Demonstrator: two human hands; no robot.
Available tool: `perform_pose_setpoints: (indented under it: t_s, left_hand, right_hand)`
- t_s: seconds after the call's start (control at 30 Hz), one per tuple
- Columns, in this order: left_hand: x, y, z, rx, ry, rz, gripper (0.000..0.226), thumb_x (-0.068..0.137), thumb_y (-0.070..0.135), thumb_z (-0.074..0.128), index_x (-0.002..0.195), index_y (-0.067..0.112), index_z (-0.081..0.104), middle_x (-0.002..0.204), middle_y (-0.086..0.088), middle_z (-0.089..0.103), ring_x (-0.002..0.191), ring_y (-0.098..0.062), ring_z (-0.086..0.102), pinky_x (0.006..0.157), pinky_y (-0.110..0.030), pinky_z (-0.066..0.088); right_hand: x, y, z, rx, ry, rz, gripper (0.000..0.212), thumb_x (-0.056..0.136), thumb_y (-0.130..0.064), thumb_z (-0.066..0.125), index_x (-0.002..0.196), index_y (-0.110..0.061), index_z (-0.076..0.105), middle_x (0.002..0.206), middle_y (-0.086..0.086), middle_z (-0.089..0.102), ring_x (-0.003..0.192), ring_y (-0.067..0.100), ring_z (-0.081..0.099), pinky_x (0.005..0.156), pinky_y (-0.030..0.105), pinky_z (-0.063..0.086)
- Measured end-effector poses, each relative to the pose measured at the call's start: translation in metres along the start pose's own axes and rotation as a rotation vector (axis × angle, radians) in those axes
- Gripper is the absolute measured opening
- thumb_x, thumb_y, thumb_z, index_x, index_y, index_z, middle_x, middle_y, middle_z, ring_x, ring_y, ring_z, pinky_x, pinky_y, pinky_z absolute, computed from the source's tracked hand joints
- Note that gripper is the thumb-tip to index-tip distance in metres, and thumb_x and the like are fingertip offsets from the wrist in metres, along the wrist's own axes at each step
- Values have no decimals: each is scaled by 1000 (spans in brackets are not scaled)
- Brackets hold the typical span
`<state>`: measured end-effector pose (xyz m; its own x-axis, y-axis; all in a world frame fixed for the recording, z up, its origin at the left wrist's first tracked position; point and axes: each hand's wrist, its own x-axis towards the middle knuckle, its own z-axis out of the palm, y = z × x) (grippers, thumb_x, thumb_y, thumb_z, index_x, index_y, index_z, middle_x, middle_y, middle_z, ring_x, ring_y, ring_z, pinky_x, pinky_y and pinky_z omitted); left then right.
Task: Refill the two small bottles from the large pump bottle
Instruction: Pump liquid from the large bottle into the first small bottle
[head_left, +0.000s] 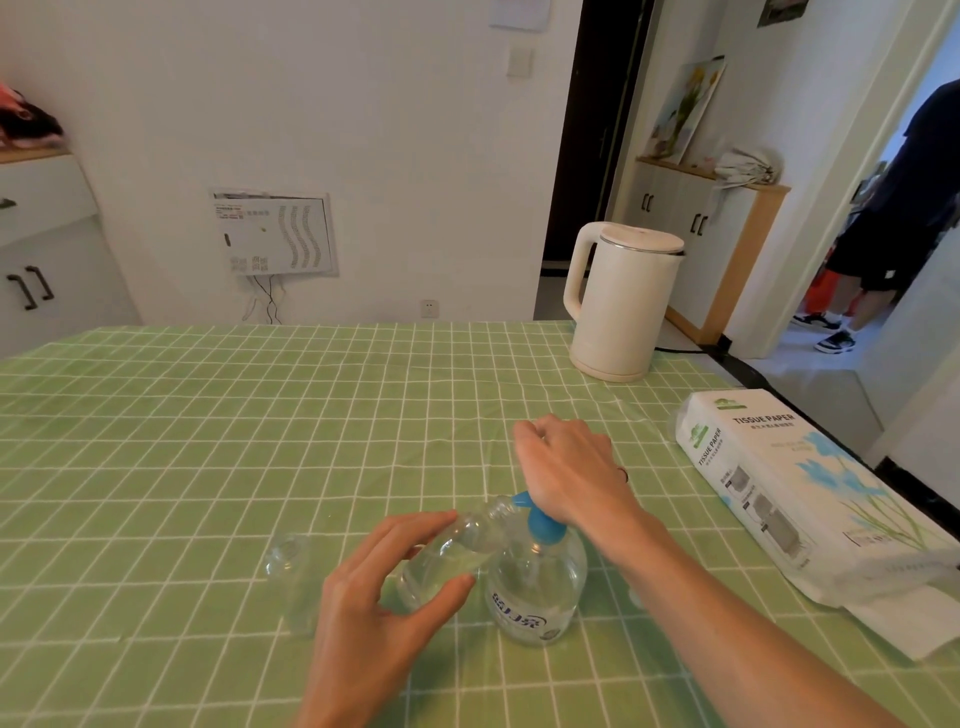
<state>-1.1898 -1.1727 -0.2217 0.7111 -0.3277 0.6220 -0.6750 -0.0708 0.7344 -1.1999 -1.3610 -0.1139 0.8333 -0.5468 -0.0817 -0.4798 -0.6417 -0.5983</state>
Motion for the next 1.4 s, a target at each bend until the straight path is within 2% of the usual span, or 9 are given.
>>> perform_pose_setpoints:
  t_s: [0.27,0.47,0.6,0.8,1.03,1.2,1.4]
  left_hand:
    - [0,2,1,-4,-1,8,44,79,38,80,121,32,71,117,21,74,107,-5,72,88,-12,53]
    - [0,0,0,7,-10,7,46,79,39,81,123,33,71,118,20,74,108,-7,72,88,-14,54]
    - [0,-2,0,8,-9,-7,46,79,40,81,123,33,71,118,20,74,108,-7,72,88,-16,54]
    - [-1,-1,-1,15,-6,-9,46,79,40,80,123,32,72,117,20,75,108,-8,72,88,-16,54]
    - [-1,1,-1,9,-10,-1,46,79,39,80,123,34,71,117,21,74,107,-6,72,88,-14,54]
    - [-1,-3,-1,9,-8,-33,46,79,40,80,123,31,72,118,19,75,109,-8,72,90,-19,55]
    - [-1,-1,1,3,-10,-17,44,79,38,81,121,31,73,117,18,75,107,-10,73,88,-19,55]
  right_hand:
    - [-1,-1,0,-39,-19,9,35,106,-40,34,79,-21,47,114,12,61,117,33,48,108,59,43]
    - [3,-2,-4,-111,0,-22,36,105,-43,33,97,-17,56,120,10,58,123,33,45,112,62,39]
    - [2,-1,1,-71,-12,6,32,105,-39,34,81,-21,45,116,12,60,120,36,47,110,61,41]
    - [1,0,2,-87,-2,0,33,106,-39,35,84,-18,50,116,12,61,121,36,47,111,61,40]
    - [4,-1,-3,-135,-4,-33,39,107,-44,34,108,-17,62,123,9,58,126,33,45,113,61,38]
    - [4,1,0,-70,-17,-12,34,105,-40,36,82,-19,49,114,12,63,118,35,49,108,60,43]
    - [2,-1,1,-81,-16,0,32,103,-39,37,79,-21,45,115,11,62,117,35,49,109,59,42]
